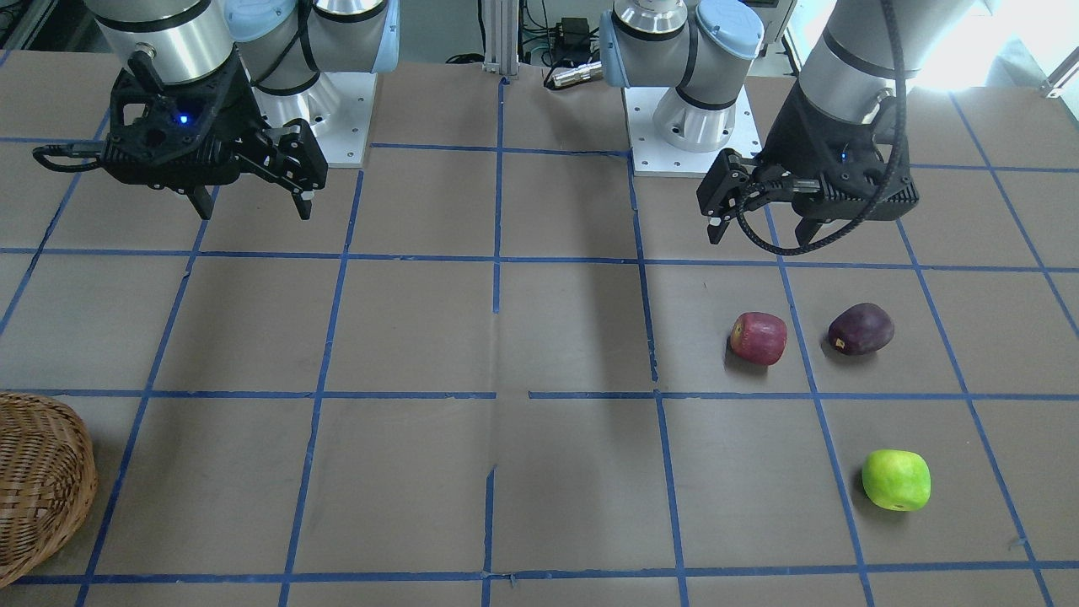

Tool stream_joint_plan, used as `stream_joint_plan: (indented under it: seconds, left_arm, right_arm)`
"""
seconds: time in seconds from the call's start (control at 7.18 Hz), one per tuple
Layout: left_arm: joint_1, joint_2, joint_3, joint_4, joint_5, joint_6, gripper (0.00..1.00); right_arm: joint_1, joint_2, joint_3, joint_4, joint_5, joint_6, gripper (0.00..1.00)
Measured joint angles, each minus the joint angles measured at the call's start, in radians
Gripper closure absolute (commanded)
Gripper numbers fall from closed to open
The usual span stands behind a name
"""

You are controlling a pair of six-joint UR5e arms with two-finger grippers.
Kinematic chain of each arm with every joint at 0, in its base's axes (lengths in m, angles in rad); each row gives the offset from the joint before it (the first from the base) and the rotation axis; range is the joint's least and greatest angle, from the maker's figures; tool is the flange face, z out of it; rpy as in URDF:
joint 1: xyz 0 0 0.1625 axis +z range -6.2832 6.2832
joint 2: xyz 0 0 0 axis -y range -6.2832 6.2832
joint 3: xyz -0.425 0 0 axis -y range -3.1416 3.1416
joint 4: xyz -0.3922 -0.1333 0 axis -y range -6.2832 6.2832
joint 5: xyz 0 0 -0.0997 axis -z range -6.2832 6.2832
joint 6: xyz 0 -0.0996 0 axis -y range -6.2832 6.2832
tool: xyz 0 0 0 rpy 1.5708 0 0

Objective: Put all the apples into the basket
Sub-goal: 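Lower the left gripper past the green apple toward the red apple, then grasp the red apple with the left gripper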

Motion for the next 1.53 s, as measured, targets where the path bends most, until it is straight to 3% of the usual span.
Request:
stream_joint_plan:
  seconds: [0.42, 0.84, 1.25, 1.53]
  left_arm:
    - [0.003, -0.008, -0.002, 0.003, 0.0, 0.01, 0.0]
    - [0.042, -0.035, -0.111, 0.044, 0.05, 0.141, 0.0]
    - [0.157, -0.111, -0.313, 0.322, 0.108, 0.364, 0.0]
    - [0.192, -0.168, -0.389, 0.415, 0.108, 0.44, 0.03]
  right_arm:
    - [0.0, 0.0, 0.001, -0.001, 0.0, 0.0, 0.0]
    - [0.0, 0.0, 0.001, -0.003, 0.0, 0.0, 0.0]
    - [0.0, 0.0, 0.001, -0.004, 0.0, 0.0, 0.0]
    - [0.0, 0.0, 0.001, -0.005, 0.001, 0.0, 0.0]
